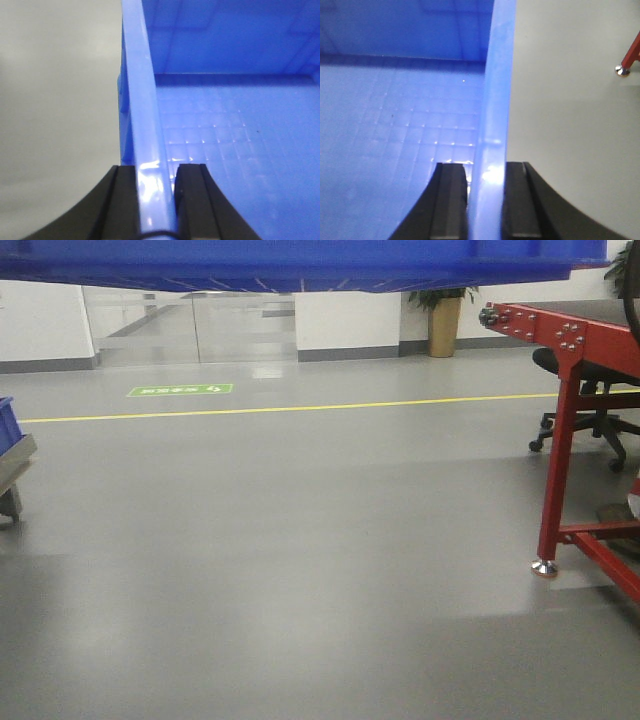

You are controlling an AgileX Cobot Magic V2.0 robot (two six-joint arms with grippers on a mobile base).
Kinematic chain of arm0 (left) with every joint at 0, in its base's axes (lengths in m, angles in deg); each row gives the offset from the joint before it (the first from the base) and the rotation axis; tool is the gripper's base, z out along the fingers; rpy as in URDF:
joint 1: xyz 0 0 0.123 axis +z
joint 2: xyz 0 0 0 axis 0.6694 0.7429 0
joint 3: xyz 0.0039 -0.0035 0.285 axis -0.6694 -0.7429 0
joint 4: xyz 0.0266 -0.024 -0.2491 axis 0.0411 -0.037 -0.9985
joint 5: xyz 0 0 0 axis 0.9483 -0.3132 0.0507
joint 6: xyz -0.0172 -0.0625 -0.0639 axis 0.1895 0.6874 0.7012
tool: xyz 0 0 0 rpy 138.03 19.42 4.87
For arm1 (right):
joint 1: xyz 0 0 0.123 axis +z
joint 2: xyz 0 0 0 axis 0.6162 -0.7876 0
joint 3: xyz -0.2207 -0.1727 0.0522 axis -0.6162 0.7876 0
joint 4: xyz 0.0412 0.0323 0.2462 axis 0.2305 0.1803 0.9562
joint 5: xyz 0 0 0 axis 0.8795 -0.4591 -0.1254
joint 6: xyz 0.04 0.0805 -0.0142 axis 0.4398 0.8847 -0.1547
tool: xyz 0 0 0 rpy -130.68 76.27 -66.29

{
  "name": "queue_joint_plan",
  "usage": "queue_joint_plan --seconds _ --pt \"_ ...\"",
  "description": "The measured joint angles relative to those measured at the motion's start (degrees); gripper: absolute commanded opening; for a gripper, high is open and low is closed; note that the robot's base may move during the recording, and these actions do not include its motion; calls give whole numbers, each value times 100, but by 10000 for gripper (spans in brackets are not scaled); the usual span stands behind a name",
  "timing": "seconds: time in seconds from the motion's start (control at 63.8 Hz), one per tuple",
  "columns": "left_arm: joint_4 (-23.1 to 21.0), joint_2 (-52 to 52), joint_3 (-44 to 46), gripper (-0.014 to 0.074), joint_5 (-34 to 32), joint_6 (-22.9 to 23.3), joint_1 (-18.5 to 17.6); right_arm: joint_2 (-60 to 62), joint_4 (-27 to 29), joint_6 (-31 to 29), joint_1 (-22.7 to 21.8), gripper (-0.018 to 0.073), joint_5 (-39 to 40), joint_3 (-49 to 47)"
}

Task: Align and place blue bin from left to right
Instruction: 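Drive the base across the floor carrying the bin in both grippers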

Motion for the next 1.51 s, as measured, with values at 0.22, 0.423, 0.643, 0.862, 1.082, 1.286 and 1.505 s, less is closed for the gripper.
queue_joint_plan --seconds 0.22,0.423,0.643,0.862,1.082,1.286,1.505 --pt "0 0 0 -16 0 0 0 0 0 0 0 -73 0 0" --pt "0 0 0 -16 0 0 0 0 0 0 0 -73 0 0" --pt "0 0 0 -16 -9 0 0 0 0 0 0 -73 0 0" --pt "0 0 0 -16 -9 0 -11 0 0 0 0 -73 11 0" --pt "58 0 0 -16 -9 0 -11 0 0 0 0 -73 83 0" --pt "109 0 0 -16 -22 0 -11 0 0 0 0 -73 119 0" --pt "133 0 0 -16 -22 0 -11 0 0 0 0 -73 129 0"
